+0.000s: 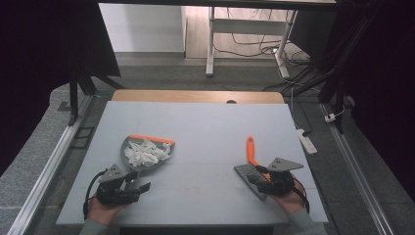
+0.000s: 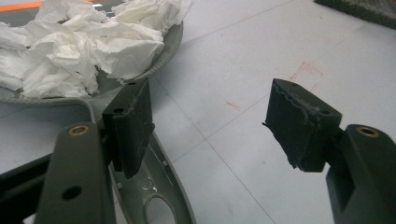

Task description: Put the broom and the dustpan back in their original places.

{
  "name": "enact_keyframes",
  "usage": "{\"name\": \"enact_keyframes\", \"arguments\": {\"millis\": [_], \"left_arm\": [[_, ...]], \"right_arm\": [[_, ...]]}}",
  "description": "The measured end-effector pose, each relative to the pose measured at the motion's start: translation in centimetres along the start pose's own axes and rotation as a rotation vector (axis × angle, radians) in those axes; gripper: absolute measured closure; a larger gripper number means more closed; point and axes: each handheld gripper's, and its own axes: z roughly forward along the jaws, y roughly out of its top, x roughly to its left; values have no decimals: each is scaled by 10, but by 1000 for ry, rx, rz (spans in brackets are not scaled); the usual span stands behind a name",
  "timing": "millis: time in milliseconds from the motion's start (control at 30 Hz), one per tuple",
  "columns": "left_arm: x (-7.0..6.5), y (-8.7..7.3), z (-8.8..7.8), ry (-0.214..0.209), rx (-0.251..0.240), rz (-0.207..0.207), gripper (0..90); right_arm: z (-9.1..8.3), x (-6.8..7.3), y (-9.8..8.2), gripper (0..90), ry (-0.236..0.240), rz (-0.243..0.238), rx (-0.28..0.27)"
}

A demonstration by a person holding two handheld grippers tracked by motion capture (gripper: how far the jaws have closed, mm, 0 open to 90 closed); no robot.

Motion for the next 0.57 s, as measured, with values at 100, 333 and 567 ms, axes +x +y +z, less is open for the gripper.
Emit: {"name": "enact_keyframes", "arguments": {"millis": [100, 333, 567], "left_arm": [[-1, 0, 1, 0, 3, -1, 323], [1, 0, 1, 0, 3, 0, 324], [2, 0, 1, 4, 3, -5, 324]], "right_arm": [[0, -2, -1, 460, 6, -7, -1], [0, -2, 0, 460, 8, -23, -11], [-1, -1, 1, 460, 10, -29, -24]]}}
